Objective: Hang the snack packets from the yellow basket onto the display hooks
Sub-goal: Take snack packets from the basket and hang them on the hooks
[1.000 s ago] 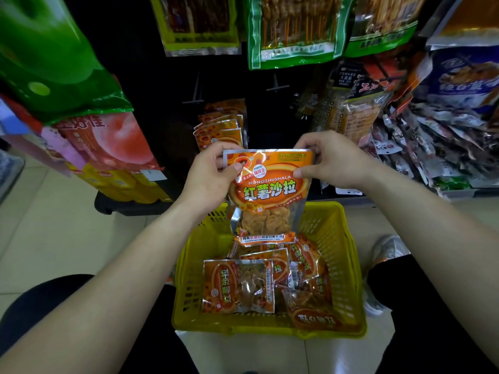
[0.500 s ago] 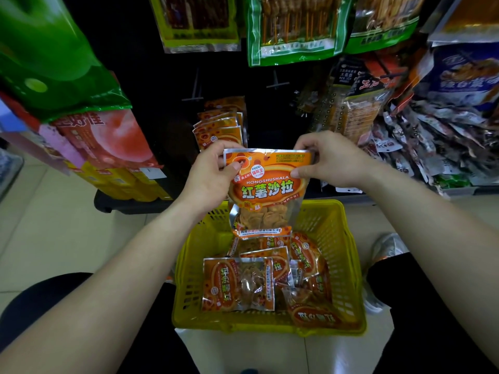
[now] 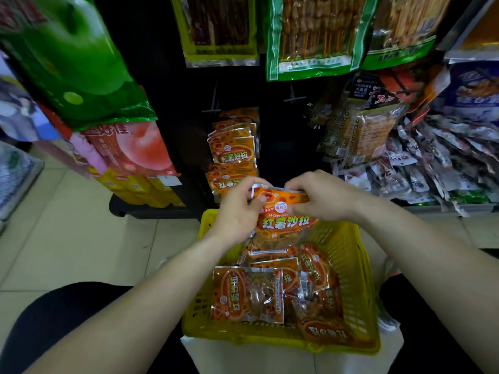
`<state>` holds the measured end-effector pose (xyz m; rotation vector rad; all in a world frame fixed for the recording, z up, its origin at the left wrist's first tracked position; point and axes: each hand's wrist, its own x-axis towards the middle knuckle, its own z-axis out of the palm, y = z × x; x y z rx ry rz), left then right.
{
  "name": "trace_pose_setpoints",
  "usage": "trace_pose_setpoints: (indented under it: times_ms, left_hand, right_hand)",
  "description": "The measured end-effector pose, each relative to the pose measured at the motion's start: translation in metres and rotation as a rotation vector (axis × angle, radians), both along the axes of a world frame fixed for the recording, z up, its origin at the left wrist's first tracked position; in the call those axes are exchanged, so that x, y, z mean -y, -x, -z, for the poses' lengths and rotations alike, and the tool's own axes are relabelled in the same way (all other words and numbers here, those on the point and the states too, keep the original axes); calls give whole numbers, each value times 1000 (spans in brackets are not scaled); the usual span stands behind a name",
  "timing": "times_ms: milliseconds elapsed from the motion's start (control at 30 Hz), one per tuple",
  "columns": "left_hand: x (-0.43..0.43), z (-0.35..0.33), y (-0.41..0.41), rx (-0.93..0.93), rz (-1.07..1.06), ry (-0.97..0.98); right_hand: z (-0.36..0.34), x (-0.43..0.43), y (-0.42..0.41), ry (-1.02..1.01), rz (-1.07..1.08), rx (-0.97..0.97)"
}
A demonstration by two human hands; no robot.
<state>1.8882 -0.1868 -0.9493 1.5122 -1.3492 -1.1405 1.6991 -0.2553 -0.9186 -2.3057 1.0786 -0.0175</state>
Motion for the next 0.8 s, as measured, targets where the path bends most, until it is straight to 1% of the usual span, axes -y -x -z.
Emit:
trace_pose_setpoints:
  times_ms: [167, 267, 333, 433, 533, 667, 733, 800]
  left_hand:
    - [-8, 9, -26, -23, 0, -70]
    - [-9, 12, -57, 3, -61, -89]
    - [-13, 18, -80, 46, -131, -91]
    - [-20, 34, -109, 170, -200, -135]
    - [-17, 53, -125, 302, -154, -177]
    - [10, 76, -131, 411, -156, -161]
    - [29, 94, -128, 440, -138, -162]
    - [50, 115, -122, 426, -111, -181]
  right_hand:
    - [12, -10, -18, 86, 25, -67]
    - [10, -8, -27, 196, 49, -89]
    - [4, -2, -33, 268, 86, -87]
    - [0, 18, -51, 290, 96, -57]
    - [14, 49, -82, 269, 78, -114]
    - [44, 87, -124, 274, 137, -143]
    - [62, 104, -140, 281, 157, -147]
    - [79, 117, -152, 290, 177, -154]
